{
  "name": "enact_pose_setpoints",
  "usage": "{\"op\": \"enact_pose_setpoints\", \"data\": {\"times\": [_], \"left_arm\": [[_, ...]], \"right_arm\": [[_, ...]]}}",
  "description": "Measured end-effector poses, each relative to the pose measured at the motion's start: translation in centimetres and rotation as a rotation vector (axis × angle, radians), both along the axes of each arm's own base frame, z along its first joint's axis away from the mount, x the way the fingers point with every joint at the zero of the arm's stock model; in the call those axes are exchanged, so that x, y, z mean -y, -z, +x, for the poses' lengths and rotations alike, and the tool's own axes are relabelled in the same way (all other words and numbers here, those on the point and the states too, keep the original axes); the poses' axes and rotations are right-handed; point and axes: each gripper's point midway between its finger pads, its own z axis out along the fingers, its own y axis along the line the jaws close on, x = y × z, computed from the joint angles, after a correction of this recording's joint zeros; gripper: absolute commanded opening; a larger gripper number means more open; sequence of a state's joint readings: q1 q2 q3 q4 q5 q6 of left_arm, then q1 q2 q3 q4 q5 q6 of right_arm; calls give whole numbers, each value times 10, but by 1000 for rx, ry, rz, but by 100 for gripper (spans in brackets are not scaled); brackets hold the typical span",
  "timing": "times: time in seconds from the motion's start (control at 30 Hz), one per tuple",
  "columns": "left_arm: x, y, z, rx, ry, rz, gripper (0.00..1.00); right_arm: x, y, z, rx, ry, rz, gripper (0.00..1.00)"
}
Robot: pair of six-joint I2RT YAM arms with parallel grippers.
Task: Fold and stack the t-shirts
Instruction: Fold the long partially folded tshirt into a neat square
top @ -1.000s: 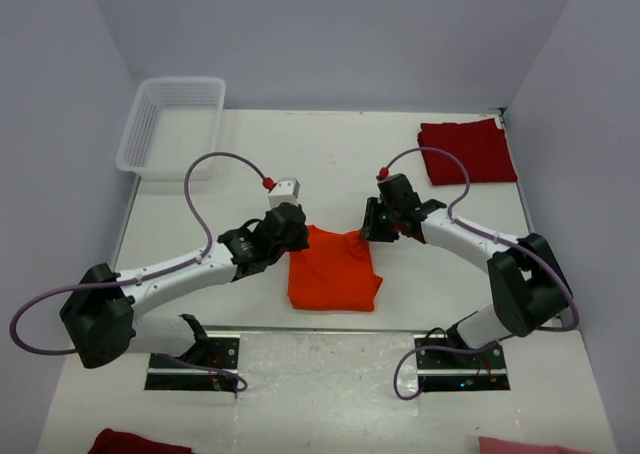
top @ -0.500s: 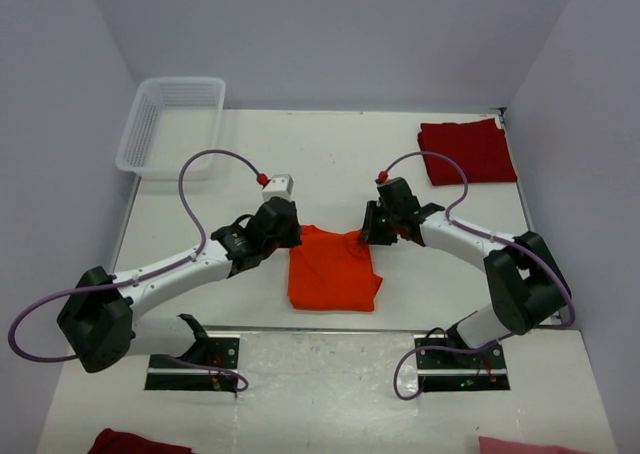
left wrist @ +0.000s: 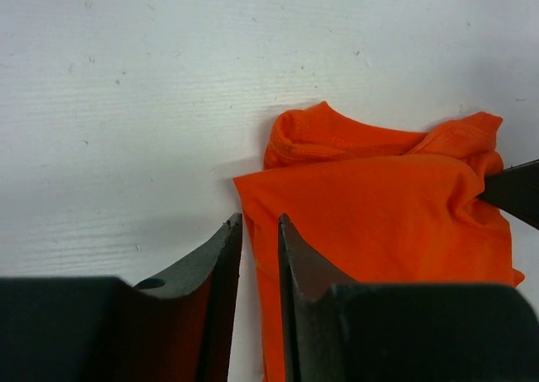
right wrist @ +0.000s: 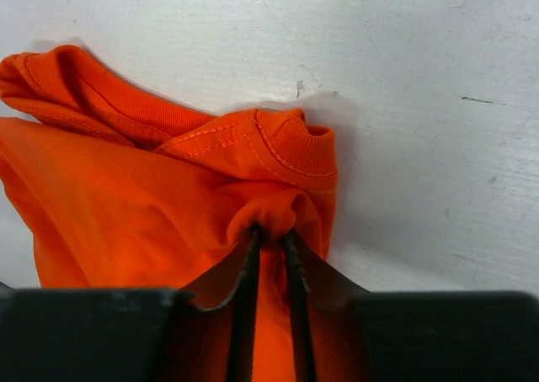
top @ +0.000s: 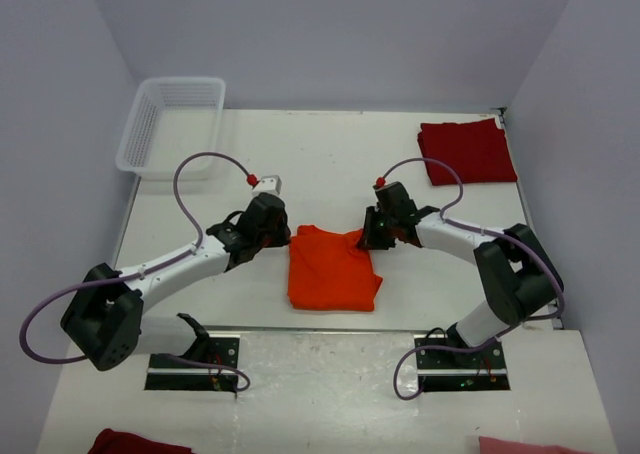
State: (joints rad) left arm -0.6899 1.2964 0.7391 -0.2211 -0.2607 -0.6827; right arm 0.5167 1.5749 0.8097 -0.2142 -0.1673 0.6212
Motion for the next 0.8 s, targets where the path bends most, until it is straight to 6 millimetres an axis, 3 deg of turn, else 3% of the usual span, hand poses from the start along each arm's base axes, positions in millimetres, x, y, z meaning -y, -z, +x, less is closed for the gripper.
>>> {"op": "enact_pose_setpoints", "data": {"times": [0.13, 0.23, 0.43, 0.6, 0.8], "left_arm": [[-5, 1, 4, -4, -4, -5, 26], [-10, 4, 6, -10, -10, -8, 27], [-8, 7, 4, -24, 23, -30, 45], [-1, 13, 4, -50, 54, -64, 46], [0, 36, 3, -115, 76, -110, 46]], "right_arm": [[-1, 3, -1, -9, -3, 4, 0], [-1, 3, 0, -9, -1, 4, 0], [1, -4, 0, 7, -5, -5, 0], [2, -23, 4, 45, -9, -5, 0], [0, -36, 8, 74, -15, 6, 0]]}}
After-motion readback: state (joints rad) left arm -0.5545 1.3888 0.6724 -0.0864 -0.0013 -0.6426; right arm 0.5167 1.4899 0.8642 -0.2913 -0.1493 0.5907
